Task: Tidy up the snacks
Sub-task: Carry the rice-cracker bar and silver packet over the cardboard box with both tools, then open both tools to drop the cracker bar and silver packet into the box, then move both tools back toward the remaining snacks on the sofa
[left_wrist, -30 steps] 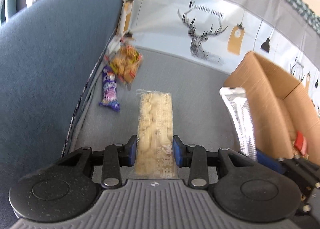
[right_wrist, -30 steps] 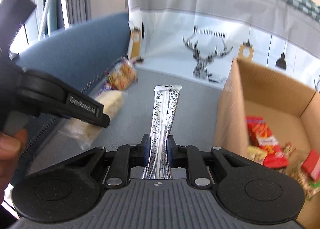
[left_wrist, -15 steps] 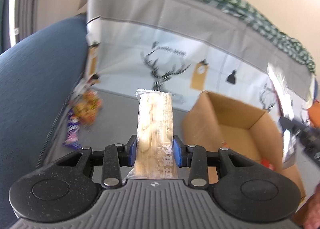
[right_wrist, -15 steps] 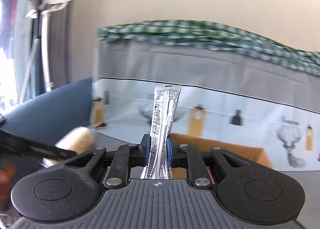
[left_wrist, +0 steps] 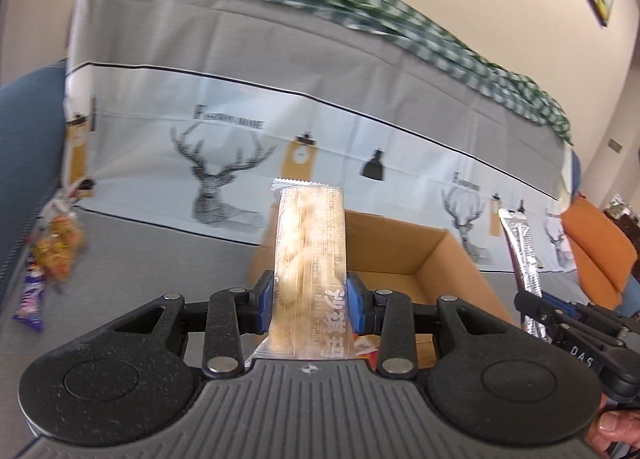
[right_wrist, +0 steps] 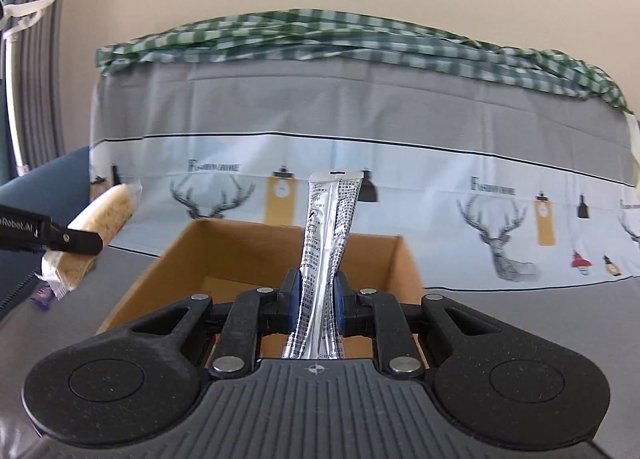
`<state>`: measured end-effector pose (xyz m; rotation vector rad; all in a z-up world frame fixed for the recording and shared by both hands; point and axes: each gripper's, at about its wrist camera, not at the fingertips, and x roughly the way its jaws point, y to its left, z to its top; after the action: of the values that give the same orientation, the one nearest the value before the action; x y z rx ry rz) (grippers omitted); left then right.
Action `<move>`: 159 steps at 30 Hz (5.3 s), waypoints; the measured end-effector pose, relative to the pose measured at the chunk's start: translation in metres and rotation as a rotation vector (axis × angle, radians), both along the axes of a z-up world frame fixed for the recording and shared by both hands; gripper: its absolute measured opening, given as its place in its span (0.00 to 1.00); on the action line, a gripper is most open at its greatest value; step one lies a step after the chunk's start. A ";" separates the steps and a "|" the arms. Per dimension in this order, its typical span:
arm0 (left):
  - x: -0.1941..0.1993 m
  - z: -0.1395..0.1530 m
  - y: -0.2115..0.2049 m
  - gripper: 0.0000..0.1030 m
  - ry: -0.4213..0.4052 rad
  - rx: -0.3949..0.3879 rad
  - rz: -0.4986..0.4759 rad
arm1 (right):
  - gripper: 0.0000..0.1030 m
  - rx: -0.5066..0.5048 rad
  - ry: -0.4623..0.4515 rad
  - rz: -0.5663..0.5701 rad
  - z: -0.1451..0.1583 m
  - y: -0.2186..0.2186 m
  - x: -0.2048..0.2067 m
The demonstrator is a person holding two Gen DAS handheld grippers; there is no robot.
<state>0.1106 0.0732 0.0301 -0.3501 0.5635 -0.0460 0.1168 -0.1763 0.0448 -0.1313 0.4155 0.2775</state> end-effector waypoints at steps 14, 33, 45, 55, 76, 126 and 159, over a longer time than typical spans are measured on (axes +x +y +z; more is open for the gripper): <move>0.006 0.000 -0.046 0.39 -0.060 0.021 -0.131 | 0.18 -0.006 -0.010 -0.040 -0.004 -0.035 -0.003; -0.003 0.003 -0.052 0.39 -0.103 0.067 -0.164 | 0.18 -0.017 -0.043 0.002 0.000 -0.025 -0.006; -0.002 0.003 -0.052 0.39 -0.111 0.067 -0.190 | 0.18 -0.036 -0.068 0.027 0.002 -0.020 -0.010; -0.003 0.003 -0.055 0.53 -0.113 0.047 -0.230 | 0.30 -0.049 -0.086 0.036 0.002 -0.017 -0.013; -0.036 0.003 -0.012 0.68 -0.128 0.178 -0.097 | 0.69 0.128 -0.053 0.006 0.002 0.025 -0.011; -0.012 -0.082 0.167 0.31 0.380 0.155 0.443 | 0.41 0.075 0.225 0.077 -0.035 0.189 0.013; 0.031 -0.136 0.194 0.08 0.510 0.250 0.477 | 0.41 0.193 0.156 0.276 -0.027 0.205 -0.004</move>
<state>0.1420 0.2667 -0.1060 -0.2428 0.9651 0.5834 0.1128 0.0283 0.0182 0.0232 0.5238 0.6001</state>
